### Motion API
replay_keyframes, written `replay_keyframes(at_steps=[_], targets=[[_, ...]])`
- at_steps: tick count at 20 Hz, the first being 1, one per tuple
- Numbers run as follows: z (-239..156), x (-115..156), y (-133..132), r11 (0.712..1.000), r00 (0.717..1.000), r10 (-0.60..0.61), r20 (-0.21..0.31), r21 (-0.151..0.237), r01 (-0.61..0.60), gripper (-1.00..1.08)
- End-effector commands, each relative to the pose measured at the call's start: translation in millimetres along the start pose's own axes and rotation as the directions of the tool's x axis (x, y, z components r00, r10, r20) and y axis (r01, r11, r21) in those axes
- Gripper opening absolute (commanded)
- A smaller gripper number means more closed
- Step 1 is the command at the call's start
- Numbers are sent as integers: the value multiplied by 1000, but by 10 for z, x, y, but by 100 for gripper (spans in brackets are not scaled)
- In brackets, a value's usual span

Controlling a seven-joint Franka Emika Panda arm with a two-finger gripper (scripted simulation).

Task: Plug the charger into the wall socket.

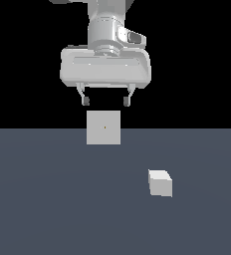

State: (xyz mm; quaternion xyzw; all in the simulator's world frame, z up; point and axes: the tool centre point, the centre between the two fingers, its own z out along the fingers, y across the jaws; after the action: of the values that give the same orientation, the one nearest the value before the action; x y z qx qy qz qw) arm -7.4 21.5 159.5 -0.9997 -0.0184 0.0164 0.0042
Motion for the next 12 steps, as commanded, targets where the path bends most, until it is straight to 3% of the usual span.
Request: replay_keyframes(at_steps=[1, 12], targets=[[0, 0, 0, 1000, 1000, 0, 0, 0, 0, 100], [109, -112, 119, 1000, 999, 28, -27, -3, -28, 100]])
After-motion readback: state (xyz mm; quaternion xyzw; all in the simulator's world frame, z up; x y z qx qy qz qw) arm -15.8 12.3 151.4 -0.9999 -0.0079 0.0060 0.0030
